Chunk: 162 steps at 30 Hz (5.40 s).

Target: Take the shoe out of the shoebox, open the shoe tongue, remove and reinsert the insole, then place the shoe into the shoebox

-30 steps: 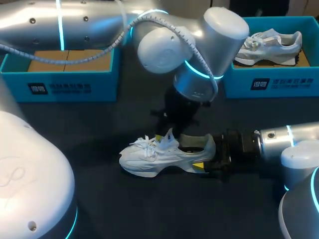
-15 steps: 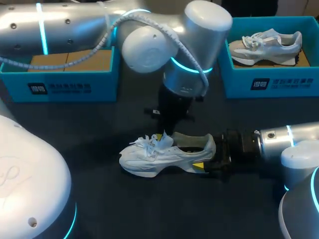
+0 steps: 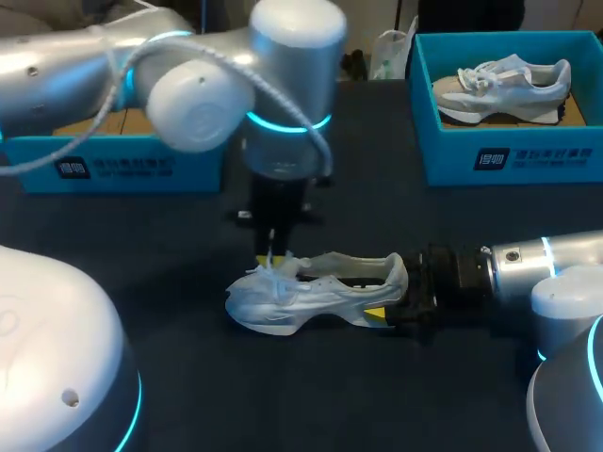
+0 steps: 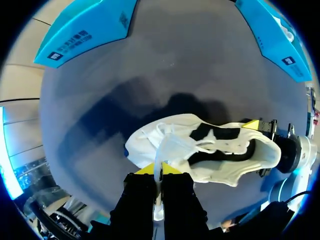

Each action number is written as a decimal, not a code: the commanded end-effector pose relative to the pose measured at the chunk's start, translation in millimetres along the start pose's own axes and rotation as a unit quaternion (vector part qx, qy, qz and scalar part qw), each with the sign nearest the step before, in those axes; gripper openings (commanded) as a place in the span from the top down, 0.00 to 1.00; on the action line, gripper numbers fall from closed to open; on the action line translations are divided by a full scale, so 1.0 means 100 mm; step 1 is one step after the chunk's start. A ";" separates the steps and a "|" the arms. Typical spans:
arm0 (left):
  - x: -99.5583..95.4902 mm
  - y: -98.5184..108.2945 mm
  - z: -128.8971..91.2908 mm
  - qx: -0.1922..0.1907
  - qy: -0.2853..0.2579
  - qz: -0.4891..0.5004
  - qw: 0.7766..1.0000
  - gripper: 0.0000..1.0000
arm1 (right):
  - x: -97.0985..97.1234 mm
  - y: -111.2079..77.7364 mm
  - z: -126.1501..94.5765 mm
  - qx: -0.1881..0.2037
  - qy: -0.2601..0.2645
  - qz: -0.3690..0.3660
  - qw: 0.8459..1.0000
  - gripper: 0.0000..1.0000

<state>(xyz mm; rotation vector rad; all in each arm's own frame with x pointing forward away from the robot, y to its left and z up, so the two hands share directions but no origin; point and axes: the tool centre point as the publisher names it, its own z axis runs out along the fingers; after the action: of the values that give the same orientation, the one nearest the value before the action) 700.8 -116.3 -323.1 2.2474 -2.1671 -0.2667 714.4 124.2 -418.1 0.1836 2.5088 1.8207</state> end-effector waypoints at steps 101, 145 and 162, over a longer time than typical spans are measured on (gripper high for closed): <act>0.53 0.12 -1.19 0.059 0.107 0.624 0.772 1.00 | 0.01 0.00 0.03 0.004 0.000 0.001 1.000 1.00; 1.00 0.04 -0.38 0.081 0.100 0.753 0.646 1.00 | 0.01 0.00 0.03 0.004 0.000 0.001 1.000 1.00; 1.17 -0.02 -0.05 0.090 0.087 0.782 0.610 1.00 | 0.01 0.00 0.03 0.004 0.000 0.001 1.000 1.00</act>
<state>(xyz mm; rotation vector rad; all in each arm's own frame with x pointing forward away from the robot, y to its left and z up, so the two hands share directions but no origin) 710.1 -222.1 -311.6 -0.2581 -2.9947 0.2231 714.3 124.2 -418.2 0.1836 2.5091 1.8204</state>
